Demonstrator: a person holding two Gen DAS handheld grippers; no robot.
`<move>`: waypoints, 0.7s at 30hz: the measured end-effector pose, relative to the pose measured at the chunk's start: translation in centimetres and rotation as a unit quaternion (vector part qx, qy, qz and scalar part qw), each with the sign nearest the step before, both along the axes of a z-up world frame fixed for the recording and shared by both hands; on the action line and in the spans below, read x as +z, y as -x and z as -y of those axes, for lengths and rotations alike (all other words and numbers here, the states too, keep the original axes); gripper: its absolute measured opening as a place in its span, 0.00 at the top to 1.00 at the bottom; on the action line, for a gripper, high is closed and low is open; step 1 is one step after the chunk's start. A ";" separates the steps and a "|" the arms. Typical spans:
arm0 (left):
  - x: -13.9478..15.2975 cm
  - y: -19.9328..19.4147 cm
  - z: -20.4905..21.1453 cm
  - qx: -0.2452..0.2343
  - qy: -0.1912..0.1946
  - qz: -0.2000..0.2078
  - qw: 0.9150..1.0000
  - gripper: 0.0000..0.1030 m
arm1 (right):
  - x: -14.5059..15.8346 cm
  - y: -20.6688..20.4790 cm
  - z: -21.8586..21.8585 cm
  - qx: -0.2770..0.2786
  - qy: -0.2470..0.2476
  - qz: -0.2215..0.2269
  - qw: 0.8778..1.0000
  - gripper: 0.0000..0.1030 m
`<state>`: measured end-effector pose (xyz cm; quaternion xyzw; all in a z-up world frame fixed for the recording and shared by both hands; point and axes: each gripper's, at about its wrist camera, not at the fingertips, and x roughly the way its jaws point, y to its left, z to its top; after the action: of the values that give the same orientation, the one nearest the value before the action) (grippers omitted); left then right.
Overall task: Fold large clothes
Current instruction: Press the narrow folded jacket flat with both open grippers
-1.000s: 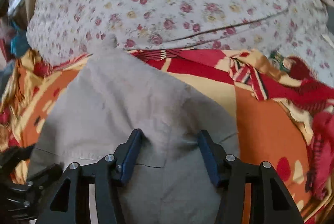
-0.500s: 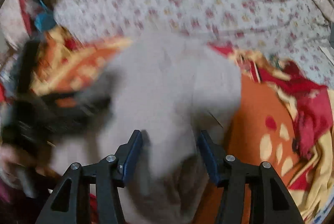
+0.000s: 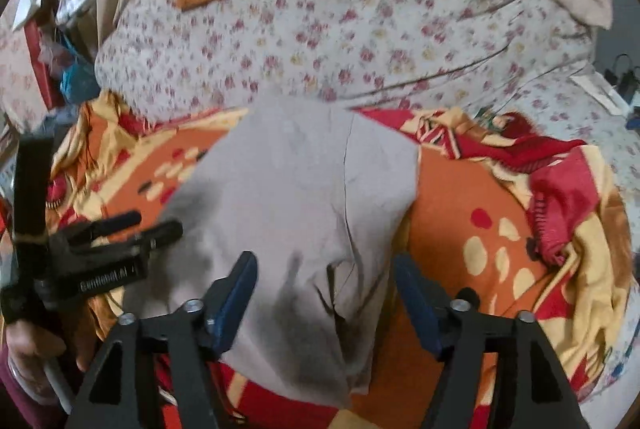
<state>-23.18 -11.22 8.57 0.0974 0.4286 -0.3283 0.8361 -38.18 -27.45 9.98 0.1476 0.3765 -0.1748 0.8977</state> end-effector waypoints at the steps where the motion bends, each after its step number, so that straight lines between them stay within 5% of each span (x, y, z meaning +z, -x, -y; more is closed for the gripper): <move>1: 0.2 0.2 -0.4 0.004 0.003 0.005 1.000 0.28 | 0.3 0.2 -0.2 -0.004 0.001 0.006 1.000 0.29; 21: 1.6 2.5 -2.2 0.014 0.015 0.044 0.999 0.28 | 0.6 -0.4 -3.3 0.000 0.015 0.010 1.000 0.25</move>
<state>-25.67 -8.97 10.14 0.0933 0.3881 -0.3184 0.8598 -37.74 -24.12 10.61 0.1362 0.3644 -0.1792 0.9036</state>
